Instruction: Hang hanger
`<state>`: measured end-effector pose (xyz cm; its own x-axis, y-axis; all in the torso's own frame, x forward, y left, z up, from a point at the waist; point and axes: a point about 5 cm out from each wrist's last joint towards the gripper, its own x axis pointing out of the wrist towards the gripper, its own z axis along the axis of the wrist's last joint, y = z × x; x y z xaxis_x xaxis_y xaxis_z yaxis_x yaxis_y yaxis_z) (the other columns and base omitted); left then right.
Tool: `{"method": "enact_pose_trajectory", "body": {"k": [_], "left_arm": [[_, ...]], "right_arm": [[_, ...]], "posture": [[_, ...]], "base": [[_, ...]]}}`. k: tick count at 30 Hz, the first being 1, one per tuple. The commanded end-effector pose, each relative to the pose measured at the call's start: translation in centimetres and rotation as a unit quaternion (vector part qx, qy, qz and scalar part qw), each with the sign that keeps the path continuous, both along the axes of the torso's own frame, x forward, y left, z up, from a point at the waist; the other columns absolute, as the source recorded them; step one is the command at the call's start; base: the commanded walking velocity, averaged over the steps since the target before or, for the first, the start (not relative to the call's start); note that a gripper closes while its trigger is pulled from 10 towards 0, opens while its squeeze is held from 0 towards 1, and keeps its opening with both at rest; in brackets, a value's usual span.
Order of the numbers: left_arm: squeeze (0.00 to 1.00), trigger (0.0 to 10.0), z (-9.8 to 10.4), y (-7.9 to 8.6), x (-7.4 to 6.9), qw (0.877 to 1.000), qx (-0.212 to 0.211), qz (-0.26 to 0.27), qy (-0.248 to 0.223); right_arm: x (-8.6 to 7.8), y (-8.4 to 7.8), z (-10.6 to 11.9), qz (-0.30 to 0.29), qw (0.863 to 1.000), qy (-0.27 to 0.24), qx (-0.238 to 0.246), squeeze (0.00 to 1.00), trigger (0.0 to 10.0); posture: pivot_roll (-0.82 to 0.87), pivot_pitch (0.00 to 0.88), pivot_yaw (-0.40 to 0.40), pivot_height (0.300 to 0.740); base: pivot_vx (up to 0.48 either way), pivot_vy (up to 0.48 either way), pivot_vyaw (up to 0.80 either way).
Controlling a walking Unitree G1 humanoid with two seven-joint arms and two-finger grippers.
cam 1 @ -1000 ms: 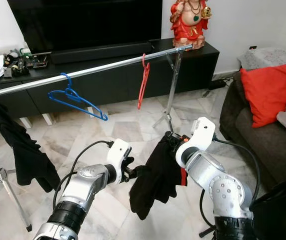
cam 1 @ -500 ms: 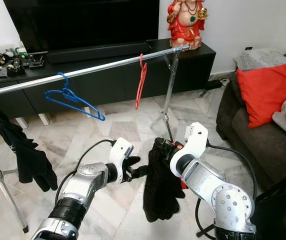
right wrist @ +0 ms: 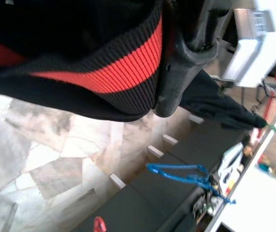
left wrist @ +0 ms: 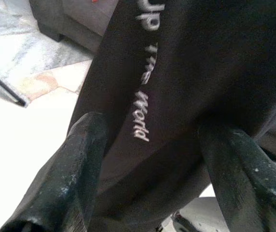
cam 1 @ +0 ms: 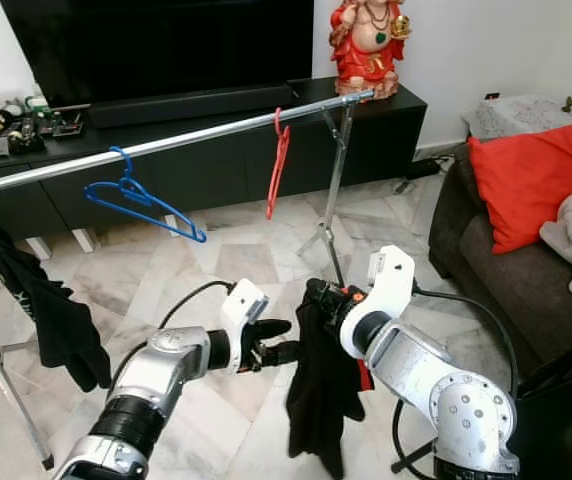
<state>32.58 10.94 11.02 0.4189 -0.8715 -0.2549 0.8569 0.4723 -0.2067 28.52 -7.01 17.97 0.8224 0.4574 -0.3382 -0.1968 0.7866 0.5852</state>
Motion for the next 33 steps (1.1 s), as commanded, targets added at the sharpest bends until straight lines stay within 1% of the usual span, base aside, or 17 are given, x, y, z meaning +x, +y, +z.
{"method": "enact_pose_trajectory", "body": {"k": [1,3,4,7,9,12,16,17,18,21,22,25,26,27,28,32,33], "left_arm": [[0.0,10.0,0.1,0.4,-0.8,0.999,0.019,-0.029,-0.001],[0.0,10.0,0.1,0.4,-0.9,0.999,0.021,-0.032,-0.001],[0.0,10.0,0.2,0.3,-1.3,0.999,0.017,-0.049,0.001],[0.0,10.0,0.0,0.3,-1.6,0.998,0.021,-0.058,0.003],[0.0,10.0,-0.3,0.4,-1.6,0.998,0.029,-0.052,0.002],[0.0,10.0,-0.7,0.6,-1.4,0.999,0.035,-0.035,0.003],[0.0,10.0,-1.3,1.0,-0.5,0.997,0.068,0.034,-0.014],[0.0,10.0,-1.7,1.1,-0.2,0.995,0.073,0.061,-0.008],[0.0,10.0,-1.8,1.0,-0.3,0.996,0.07,0.061,-0.005],[0.0,10.0,-1.8,0.8,-0.6,0.998,0.052,0.041,0.009],[0.0,10.0,-1.7,0.8,-1.0,0.999,0.037,0.018,0.017],[0.0,10.0,-1.6,0.8,-1.3,0.999,0.032,-0.005,0.023],[0.0,10.0,-1.4,0.6,-1.6,0.999,0.021,-0.034,0.032],[0.0,10.0,-1.4,0.6,-1.6,0.999,0.021,-0.034,0.032],[0.0,10.0,-1.3,0.6,-1.7,0.998,0.017,-0.05,0.033],[0.0,10.0,-0.6,0.4,-1.8,0.997,0.0,-0.066,0.033],[0.0,10.0,-0.5,0.4,-1.9,0.997,0.003,-0.066,0.028]], "right_arm": [[-0.4,0.2,0.3,0.012,1.0,-0.014,-0.014,0.0,10.0],[-0.3,0.2,0.3,0.012,1.0,-0.013,-0.013,0.0,10.0],[-0.3,0.3,0.3,0.017,1.0,-0.013,-0.011,0.0,10.0],[-0.3,0.6,0.4,0.023,1.0,-0.013,-0.007,0.0,10.0],[-0.3,1.0,0.7,0.03,0.999,-0.015,-0.001,0.0,10.0],[-0.4,1.3,0.8,0.036,0.999,-0.017,0.002,0.0,10.0],[-0.6,1.5,0.7,0.042,0.999,-0.017,0.0,0.0,10.0],[-0.6,1.5,0.5,0.042,0.999,-0.016,-0.003,0.0,10.0],[-0.5,1.3,0.4,0.039,0.999,-0.015,-0.004,0.0,10.0],[0.1,0.4,0.1,0.011,1.0,-0.009,-0.006,0.0,10.0],[0.6,-0.4,-0.1,-0.019,1.0,0.001,-0.003,0.0,10.0],[1.0,-0.9,-0.2,-0.047,0.999,0.012,0.005,0.0,10.0],[1.2,-0.6,-0.1,-0.044,0.999,0.014,0.014,0.0,10.0],[1.2,-0.6,-0.1,-0.044,0.999,0.014,0.014,0.0,10.0],[1.2,-0.2,0.0,-0.038,0.999,0.014,0.021,0.0,10.0],[1.2,1.0,0.4,-0.024,0.999,0.01,0.027,0.0,10.0],[1.1,1.2,0.4,-0.021,0.999,0.01,0.029,0.0,10.0]], "posture": [[-0.1,0.122,0.065,0.74],[-0.1,0.122,0.065,0.74],[-0.09,0.123,0.061,0.74],[-0.09,0.123,0.061,0.74],[-0.09,0.126,0.058,0.74],[-0.09,0.127,0.058,0.74],[-0.09,0.128,0.057,0.74],[-0.08,0.128,0.056,0.74],[-0.08,0.13,0.056,0.74],[-0.09,0.132,0.058,0.74],[-0.09,0.137,0.063,0.74],[-0.09,0.137,0.065,0.74],[-0.09,0.137,0.066,0.74],[-0.09,0.137,0.066,0.74],[-0.09,0.138,0.07,0.74],[-0.09,0.141,0.071,0.74],[-0.09,0.141,0.071,0.74]], "base": [[0.0,0.0,0.0],[0.0,0.0,0.0],[0.0,0.0,0.0],[0.0,0.0,0.0],[0.0,0.0,0.0],[0.0,0.0,0.0],[0.0,0.0,0.0],[0.0,0.0,0.0],[0.0,0.0,0.0],[0.0,0.0,0.0],[0.0,0.0,0.0],[0.0,0.0,0.0],[0.0,0.0,0.0],[0.0,0.0,0.0],[0.0,0.0,0.0],[0.0,0.0,0.0],[0.0,0.0,0.0]]}}
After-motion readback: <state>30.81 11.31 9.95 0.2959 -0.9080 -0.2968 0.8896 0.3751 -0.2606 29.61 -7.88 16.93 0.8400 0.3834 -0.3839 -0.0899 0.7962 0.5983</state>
